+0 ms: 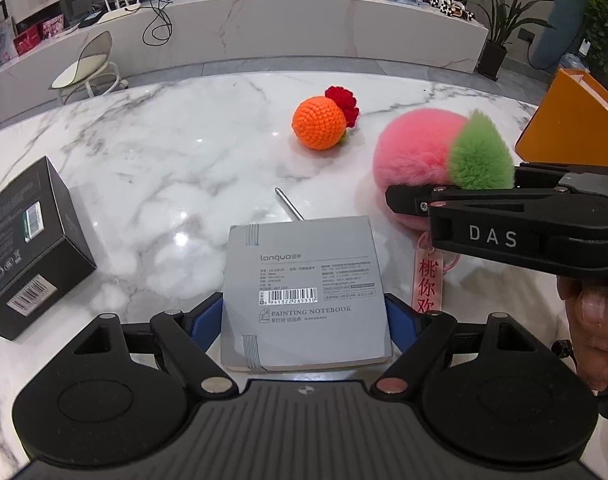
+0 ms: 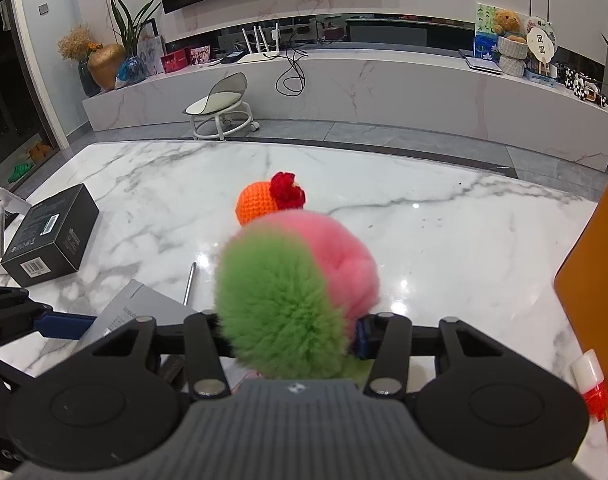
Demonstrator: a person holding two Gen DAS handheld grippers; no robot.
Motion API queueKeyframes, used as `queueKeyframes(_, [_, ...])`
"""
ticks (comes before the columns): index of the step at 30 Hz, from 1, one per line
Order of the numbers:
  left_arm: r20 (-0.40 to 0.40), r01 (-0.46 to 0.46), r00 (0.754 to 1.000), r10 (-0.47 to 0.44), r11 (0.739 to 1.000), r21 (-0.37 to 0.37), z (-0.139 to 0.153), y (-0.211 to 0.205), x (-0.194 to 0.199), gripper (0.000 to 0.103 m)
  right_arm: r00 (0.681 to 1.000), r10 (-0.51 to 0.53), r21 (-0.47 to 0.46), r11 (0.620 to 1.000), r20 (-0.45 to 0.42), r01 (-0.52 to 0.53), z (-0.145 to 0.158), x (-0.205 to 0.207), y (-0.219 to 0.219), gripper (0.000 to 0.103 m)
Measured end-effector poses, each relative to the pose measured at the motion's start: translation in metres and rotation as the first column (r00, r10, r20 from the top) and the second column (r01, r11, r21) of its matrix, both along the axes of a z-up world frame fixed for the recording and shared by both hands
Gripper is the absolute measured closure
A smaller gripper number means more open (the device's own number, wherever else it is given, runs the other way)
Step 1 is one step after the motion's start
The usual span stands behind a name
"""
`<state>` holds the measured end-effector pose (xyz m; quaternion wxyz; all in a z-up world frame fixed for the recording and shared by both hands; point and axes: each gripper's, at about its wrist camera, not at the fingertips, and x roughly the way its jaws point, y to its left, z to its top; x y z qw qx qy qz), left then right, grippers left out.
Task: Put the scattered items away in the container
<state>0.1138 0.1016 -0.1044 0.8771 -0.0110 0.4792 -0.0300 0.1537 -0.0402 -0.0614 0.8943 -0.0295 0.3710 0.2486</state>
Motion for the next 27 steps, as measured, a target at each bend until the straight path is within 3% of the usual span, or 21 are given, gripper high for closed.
queueKeyframes(10, [0.041, -0.045, 0.998, 0.045, 0.999, -0.004, 0.022, 0.012, 0.001, 0.007, 1.000, 0.007, 0.011, 1.000, 0.019, -0.007, 0.014, -0.003, -0.002, 0.053])
queueKeyframes(27, [0.166, -0.084, 0.982, 0.085, 0.996, -0.010, 0.074, 0.005, 0.009, 0.007, 0.992, -0.020, 0.056, 0.998, 0.127, 0.013, 0.069, -0.005, -0.037, 0.053])
